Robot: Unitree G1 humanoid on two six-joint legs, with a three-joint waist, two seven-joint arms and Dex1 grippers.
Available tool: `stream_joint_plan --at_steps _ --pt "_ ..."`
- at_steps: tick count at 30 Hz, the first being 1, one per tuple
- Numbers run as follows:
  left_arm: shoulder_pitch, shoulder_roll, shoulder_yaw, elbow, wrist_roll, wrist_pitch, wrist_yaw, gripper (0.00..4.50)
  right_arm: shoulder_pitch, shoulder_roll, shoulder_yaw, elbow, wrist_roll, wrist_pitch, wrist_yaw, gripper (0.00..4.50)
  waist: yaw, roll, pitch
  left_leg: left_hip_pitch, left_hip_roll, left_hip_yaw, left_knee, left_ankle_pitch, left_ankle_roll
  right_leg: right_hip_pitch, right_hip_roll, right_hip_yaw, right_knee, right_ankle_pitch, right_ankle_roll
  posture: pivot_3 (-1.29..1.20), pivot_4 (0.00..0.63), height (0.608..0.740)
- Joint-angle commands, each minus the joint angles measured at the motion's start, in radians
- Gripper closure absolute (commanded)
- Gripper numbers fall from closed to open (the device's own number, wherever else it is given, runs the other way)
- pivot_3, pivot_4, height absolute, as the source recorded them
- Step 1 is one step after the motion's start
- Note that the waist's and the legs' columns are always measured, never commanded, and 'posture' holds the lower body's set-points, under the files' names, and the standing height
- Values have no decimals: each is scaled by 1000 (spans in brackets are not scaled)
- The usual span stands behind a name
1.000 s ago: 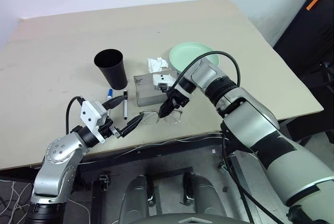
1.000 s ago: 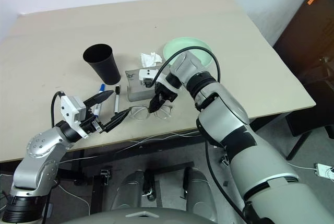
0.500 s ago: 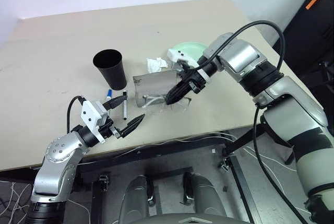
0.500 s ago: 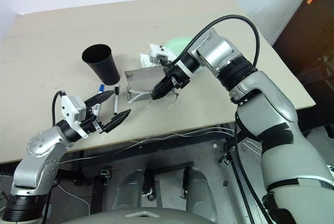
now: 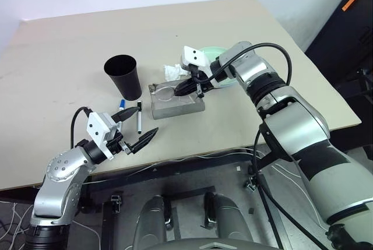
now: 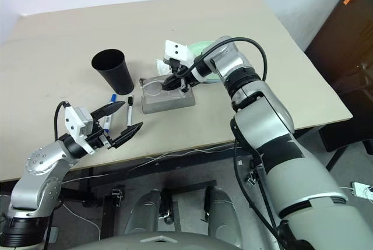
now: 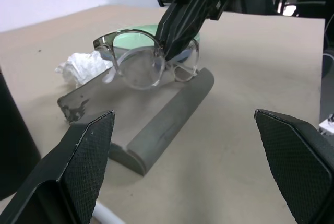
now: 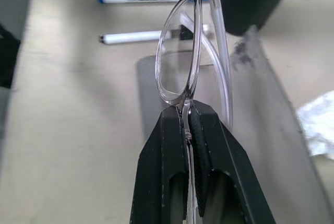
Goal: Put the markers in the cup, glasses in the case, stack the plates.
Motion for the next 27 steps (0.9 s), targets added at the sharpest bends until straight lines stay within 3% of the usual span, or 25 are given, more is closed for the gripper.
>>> stream_joint_plan --at_steps 1,9,15,27 --pt "19 7 32 -60 -11 -13 10 0 -33 21 -28 28 -74 -13 -31 4477 -1 0 0 0 0 0 0 0 0 0 0 0 0 0 0 0 150 701" --pt "40 12 43 -91 -13 0 28 0 -3 47 8 46 -243 2 34 4477 -1 0 0 0 0 -3 0 0 0 0 0 0 0 0 -1 0 150 701" --pt "44 9 36 -98 -11 2 37 0 -3 62 -17 41 -281 29 107 4477 0 0 0 1 0 -3 0 0 0 0 0 0 0 0 -1 0 150 701" --pt "34 10 29 -77 -7 -8 29 0 -17 66 -71 42 -307 64 100 4477 0 0 0 1 0 -3 0 0 0 0 0 0 0 0 -1 0 150 701"
